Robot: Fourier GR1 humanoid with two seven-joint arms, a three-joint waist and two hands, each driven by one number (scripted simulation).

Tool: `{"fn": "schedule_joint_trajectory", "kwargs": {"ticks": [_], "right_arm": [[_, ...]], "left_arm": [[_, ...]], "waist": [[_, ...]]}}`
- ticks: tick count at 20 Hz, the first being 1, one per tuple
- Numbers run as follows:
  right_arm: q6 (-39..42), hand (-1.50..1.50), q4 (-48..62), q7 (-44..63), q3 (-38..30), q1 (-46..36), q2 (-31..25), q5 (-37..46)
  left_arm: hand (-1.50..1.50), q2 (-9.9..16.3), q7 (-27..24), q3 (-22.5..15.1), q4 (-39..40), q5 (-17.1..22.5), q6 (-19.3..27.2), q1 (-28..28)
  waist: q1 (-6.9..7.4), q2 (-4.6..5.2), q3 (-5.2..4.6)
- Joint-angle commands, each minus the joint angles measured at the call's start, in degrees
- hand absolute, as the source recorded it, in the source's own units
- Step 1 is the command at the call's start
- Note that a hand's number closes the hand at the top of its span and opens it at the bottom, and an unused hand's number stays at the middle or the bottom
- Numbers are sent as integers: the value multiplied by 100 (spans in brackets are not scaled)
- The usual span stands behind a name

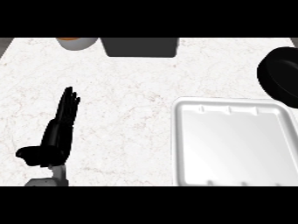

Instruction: Pick the pear from the tray and place it in the pot

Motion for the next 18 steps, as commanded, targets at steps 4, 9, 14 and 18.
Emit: {"fn": "schedule_joint_trajectory", "kwargs": {"ticks": [4, 9, 14, 18], "right_arm": [[-407, 150, 2685, -985, 79, -1331, -186, 628], [-387, 150, 4353, -1422, 382, -2559, -279, 991], [-515, 150, 5731, -2157, 723, -2989, -241, 1514], [-1023, 150, 6817, -2350, 884, -3351, -7, 1967]], "left_arm": [[0, 47, -119, -48, -111, 36, -140, 260], [0, 139, 309, 95, -60, 75, -93, -232], [0, -39, -46, 25, 237, -26, 20, -251], [0, 1, 231, -95, -141, 10, -49, -172]], "waist": [[92, 22, 4], [111, 27, 5], [147, 59, 8], [279, 94, 19]]}}
